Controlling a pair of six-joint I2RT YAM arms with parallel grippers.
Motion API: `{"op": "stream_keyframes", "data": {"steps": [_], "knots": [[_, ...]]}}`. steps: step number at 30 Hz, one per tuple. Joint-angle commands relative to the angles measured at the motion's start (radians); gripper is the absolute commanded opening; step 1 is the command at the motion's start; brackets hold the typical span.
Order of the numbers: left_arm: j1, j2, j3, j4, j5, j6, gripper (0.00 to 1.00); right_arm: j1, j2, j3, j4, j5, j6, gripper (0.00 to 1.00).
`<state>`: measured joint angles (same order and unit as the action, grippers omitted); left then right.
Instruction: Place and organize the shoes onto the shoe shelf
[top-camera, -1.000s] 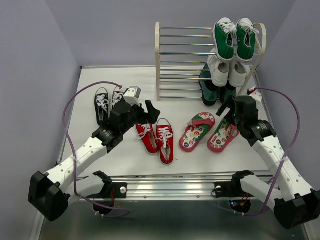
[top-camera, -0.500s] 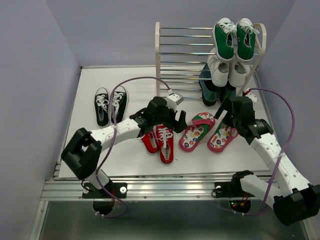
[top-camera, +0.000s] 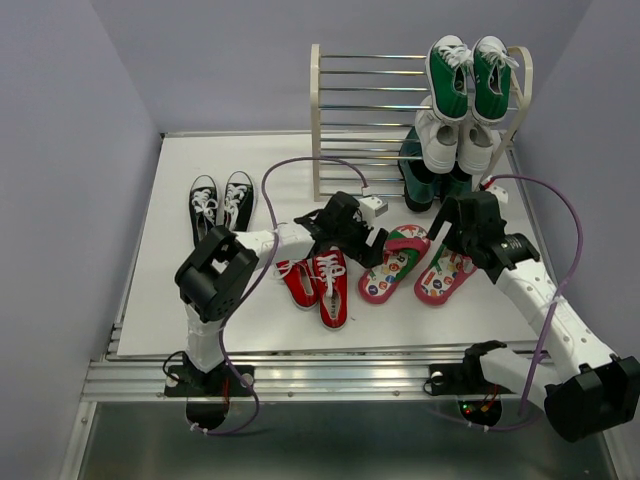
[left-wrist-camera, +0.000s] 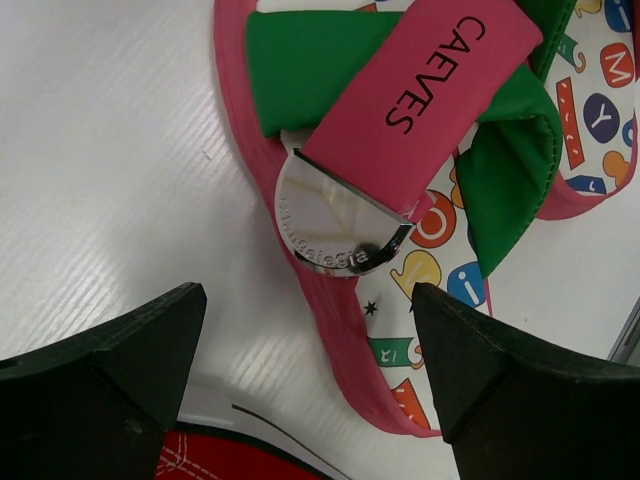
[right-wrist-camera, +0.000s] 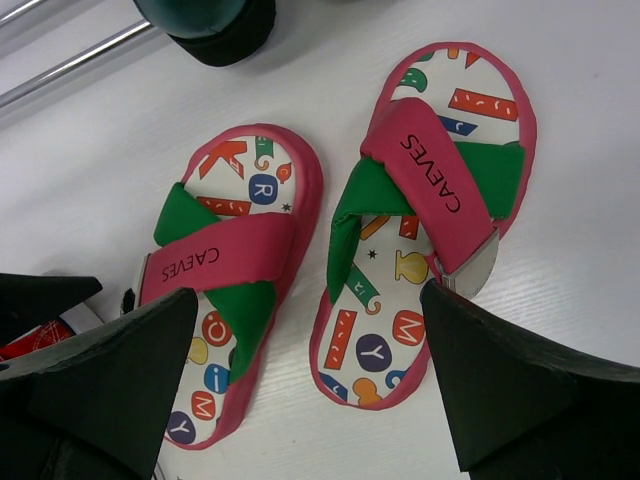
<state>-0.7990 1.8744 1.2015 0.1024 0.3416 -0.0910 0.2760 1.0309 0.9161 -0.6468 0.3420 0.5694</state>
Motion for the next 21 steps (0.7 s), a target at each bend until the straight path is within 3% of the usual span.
{"op": "stream_keyframes", "data": {"steps": [1, 17, 21], "knots": [[-0.017, 0.023, 0.063, 0.005, 0.076, 0.024, 0.95, -0.001, 0.008, 0.012, 0.004, 0.042, -0.022, 1.00], [-0.039, 0.075, 0.066, 0.103, 0.045, -0.065, 0.58, -0.001, -0.020, 0.007, 0.009, 0.046, -0.026, 1.00], [-0.043, 0.075, 0.058, 0.121, 0.005, -0.091, 0.43, -0.001, -0.022, 0.007, 0.010, 0.046, -0.026, 1.00]]}}
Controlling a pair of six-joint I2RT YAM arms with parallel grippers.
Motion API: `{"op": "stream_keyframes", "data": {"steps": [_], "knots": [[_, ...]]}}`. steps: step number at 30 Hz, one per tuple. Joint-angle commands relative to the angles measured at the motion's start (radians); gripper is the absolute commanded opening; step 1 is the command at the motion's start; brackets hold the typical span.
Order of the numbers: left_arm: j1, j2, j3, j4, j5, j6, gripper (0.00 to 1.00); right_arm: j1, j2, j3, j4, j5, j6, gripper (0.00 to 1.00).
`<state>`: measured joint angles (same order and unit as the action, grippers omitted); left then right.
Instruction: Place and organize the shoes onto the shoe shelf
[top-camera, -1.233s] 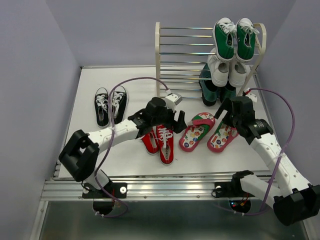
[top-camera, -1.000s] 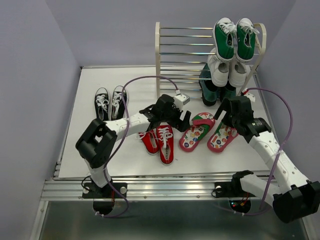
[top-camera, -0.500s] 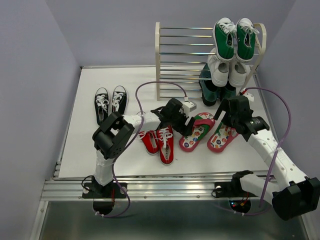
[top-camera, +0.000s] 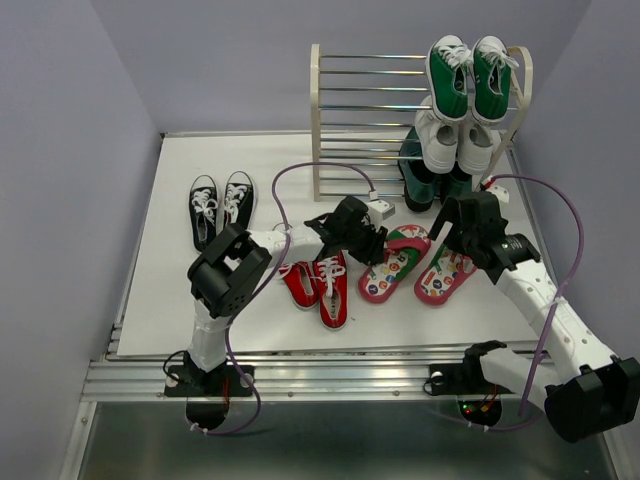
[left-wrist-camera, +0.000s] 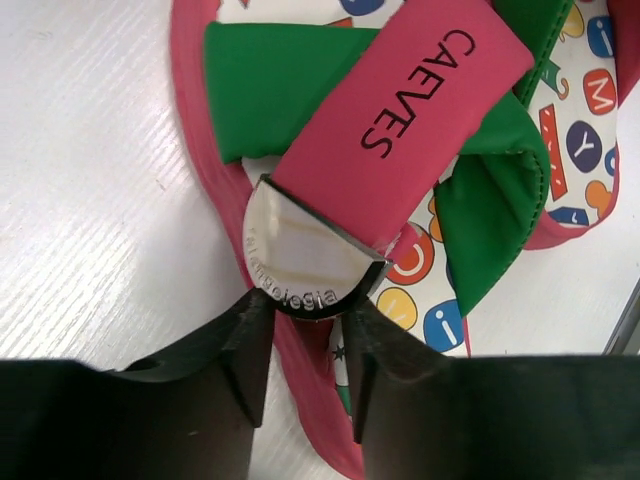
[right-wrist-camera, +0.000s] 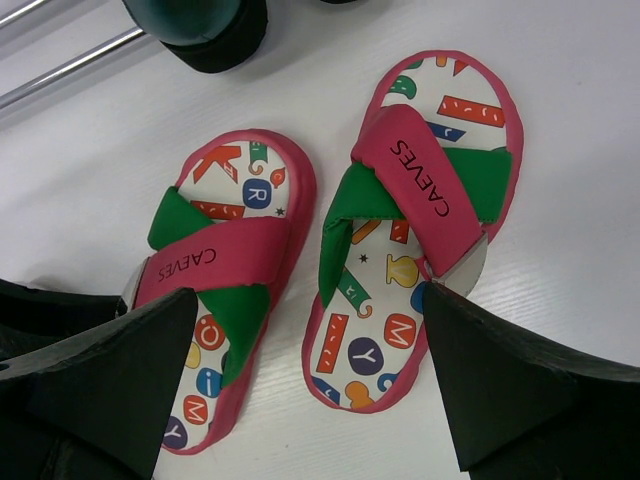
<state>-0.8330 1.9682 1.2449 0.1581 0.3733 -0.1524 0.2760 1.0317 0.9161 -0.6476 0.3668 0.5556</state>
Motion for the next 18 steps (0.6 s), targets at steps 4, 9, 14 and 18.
{"op": "stream_keyframes", "data": {"steps": [4, 9, 14, 18], "knots": [[-0.012, -0.035, -0.008, 0.107, -0.048, -0.070, 0.19, -0.001, -0.019, 0.007, 0.011, 0.015, -0.014, 1.00], [-0.018, -0.072, -0.041, 0.152, -0.096, -0.116, 0.00, -0.001, -0.018, 0.006, 0.017, 0.008, -0.017, 1.00], [-0.035, -0.136, -0.107, 0.242, -0.177, -0.206, 0.00, -0.001, -0.016, 0.004, 0.019, 0.015, -0.017, 1.00], [-0.058, -0.208, -0.157, 0.271, -0.270, -0.233, 0.00, -0.001, -0.027, -0.003, 0.023, 0.023, -0.013, 1.00]]}}
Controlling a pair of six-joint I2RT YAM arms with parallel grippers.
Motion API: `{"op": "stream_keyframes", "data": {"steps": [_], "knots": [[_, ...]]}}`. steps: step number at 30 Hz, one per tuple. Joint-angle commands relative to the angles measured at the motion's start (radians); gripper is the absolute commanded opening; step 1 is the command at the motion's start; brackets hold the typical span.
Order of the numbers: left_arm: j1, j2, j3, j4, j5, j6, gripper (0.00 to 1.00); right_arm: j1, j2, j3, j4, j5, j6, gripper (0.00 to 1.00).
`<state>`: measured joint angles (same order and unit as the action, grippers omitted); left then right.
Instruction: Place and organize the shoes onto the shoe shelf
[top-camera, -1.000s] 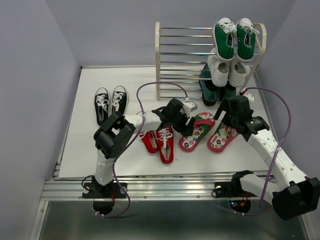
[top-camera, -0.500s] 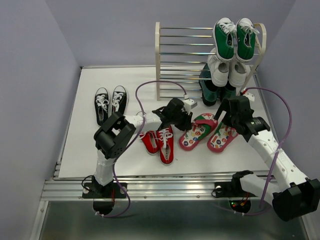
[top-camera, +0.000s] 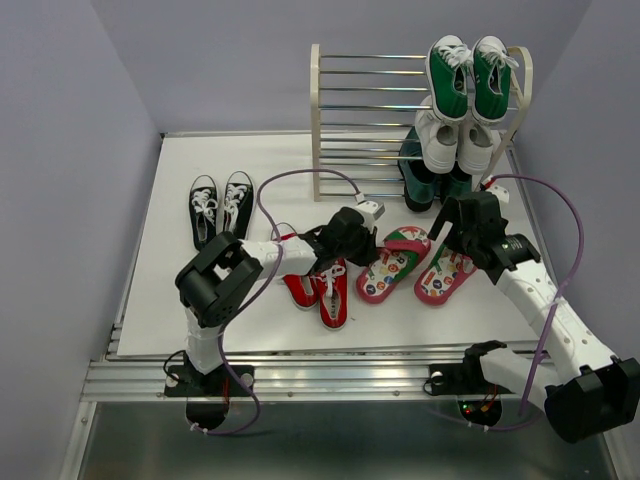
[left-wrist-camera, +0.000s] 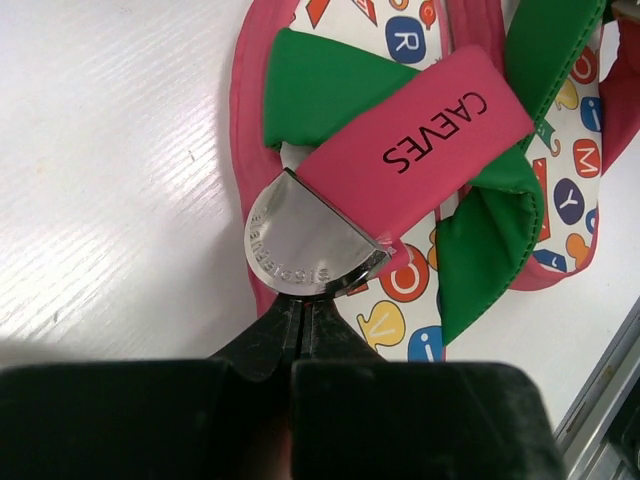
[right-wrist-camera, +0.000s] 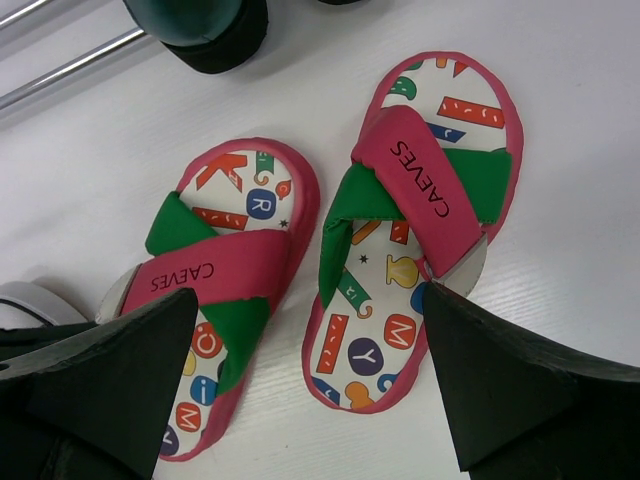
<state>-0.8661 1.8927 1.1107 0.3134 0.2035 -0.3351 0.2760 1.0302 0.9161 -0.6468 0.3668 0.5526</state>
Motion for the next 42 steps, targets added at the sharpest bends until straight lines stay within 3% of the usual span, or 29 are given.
{"op": "stream_keyframes", "data": {"steps": [1, 10, 20, 37, 42], "knots": [[-0.028, -0.148, -0.044, 0.115, -0.124, -0.051, 0.00, -0.001, -0.033, -0.005, 0.022, 0.026, -0.008, 1.00], [-0.028, -0.288, -0.160, 0.191, -0.262, -0.099, 0.00, -0.001, -0.039, -0.013, 0.029, 0.026, -0.014, 1.00], [-0.013, -0.299, -0.126, 0.208, -0.380, -0.093, 0.00, -0.001, -0.044, -0.013, 0.036, 0.021, -0.011, 1.00], [0.091, -0.271, -0.088, 0.352, -0.303, -0.105, 0.00, -0.001, -0.064, -0.016, 0.044, 0.012, -0.016, 1.00], [0.102, -0.224, -0.014, 0.357, -0.357, -0.101, 0.00, -0.001, -0.062, -0.013, 0.044, 0.008, -0.017, 1.00]]}}
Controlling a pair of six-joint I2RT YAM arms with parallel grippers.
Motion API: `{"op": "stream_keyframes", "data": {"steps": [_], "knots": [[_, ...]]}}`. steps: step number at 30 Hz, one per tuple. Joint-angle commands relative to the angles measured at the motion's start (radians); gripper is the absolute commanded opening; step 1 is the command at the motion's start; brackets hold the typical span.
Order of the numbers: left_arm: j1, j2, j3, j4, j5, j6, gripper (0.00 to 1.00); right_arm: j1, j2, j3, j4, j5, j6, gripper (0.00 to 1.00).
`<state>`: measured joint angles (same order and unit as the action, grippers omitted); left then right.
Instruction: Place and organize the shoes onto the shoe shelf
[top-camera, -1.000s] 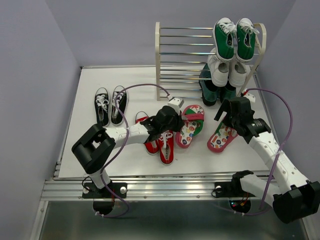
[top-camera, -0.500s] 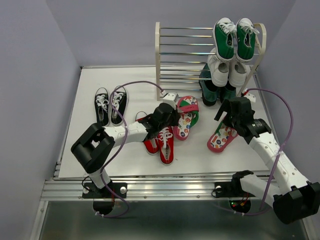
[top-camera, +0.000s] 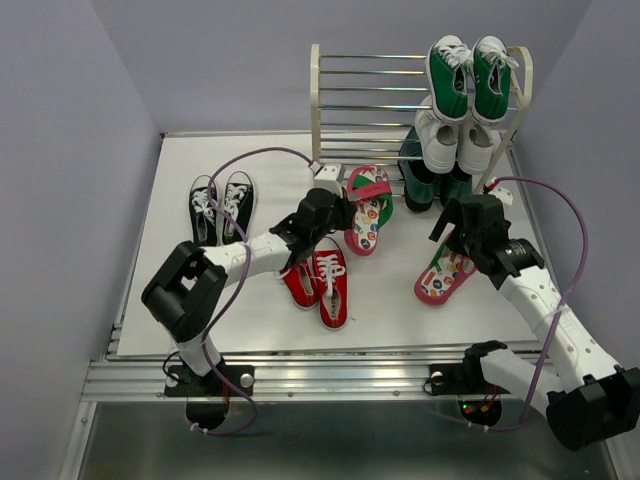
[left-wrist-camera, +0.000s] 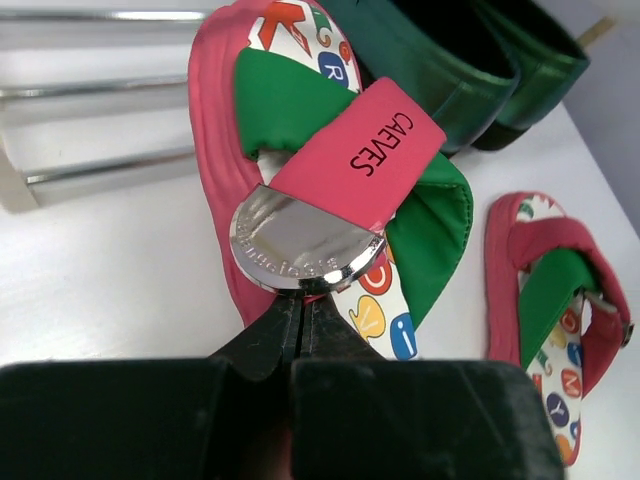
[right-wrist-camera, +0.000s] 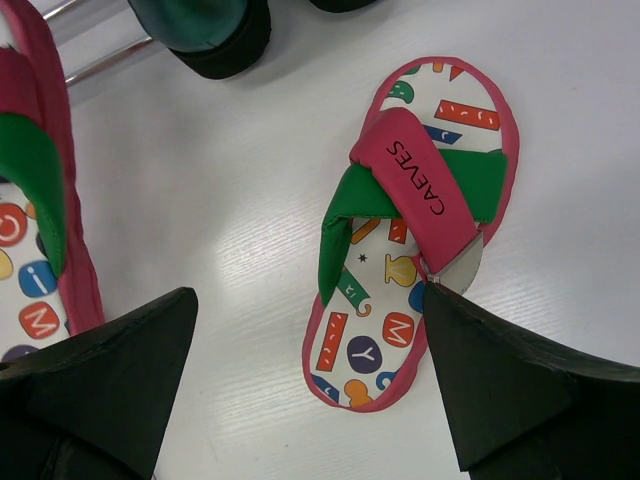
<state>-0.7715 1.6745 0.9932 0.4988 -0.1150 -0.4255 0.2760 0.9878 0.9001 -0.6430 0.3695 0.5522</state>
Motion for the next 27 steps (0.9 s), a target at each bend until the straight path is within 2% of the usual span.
{"op": "stream_keyframes", "data": {"steps": [1, 6, 14, 27], "knots": [[0.012, 0.004, 0.122, 0.173, -0.038, -0.012, 0.00, -0.001, -0.021, 0.003, 0.040, 0.008, -0.017, 1.00], [0.051, 0.056, 0.163, 0.195, -0.046, -0.039, 0.00, -0.001, -0.024, 0.005, 0.039, 0.008, -0.021, 1.00], [0.072, 0.134, 0.254, 0.199, -0.037, 0.013, 0.00, -0.001, -0.029, 0.008, 0.040, 0.016, -0.023, 1.00], [0.078, 0.189, 0.297, 0.239, -0.149, 0.028, 0.00, -0.001, -0.028, 0.011, 0.043, 0.020, -0.024, 1.00]]}}
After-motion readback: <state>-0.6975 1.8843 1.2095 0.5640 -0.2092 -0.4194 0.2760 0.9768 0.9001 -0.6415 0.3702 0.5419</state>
